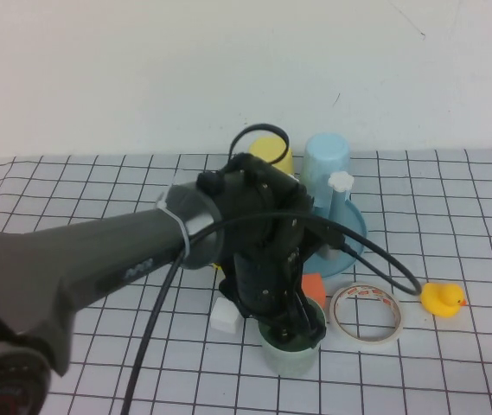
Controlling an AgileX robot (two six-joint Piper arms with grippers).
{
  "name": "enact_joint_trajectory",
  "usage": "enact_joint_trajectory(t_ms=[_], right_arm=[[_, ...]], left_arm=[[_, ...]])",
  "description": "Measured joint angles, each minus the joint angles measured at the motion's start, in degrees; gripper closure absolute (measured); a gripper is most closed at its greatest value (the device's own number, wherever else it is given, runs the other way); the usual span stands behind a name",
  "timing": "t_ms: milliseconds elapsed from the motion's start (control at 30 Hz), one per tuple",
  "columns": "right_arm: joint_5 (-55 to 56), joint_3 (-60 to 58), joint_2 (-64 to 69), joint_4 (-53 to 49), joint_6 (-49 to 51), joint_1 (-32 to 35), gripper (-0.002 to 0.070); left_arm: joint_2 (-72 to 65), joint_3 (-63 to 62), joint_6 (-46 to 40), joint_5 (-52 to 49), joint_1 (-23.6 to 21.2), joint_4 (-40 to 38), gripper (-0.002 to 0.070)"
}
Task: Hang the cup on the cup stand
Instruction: Pick up the cup from the table
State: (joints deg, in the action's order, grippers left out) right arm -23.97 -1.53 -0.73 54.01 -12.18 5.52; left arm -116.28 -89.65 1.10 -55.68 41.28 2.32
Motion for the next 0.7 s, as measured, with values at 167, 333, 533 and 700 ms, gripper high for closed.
enact_joint_trajectory(t_ms=[167, 333, 533, 700], right_arm=[[-0.4, 0.0, 0.0, 0.1, -0.2, 0.0, 0.0678], [-0.6, 0.0, 0.0, 0.2, -0.2, 0.0, 0.0678], [-0.7, 0.0, 0.0, 0.2, -0.2, 0.0, 0.0678], [-0.7, 0.0, 0.0, 0.2, -0.3, 0.0, 0.0678]], left_arm=[[-1.9, 0.0, 0.7, 0.4, 0.0, 0.3, 0.0402], [-2.3, -0.1, 0.7, 1.6, 0.0, 0.2, 0.0631], [-0.5, -0.1, 0.6, 2.2, -1.0, 0.2, 0.0668], [6.0, -0.1, -2.2, 2.1, -1.2, 0.2, 0.0669]])
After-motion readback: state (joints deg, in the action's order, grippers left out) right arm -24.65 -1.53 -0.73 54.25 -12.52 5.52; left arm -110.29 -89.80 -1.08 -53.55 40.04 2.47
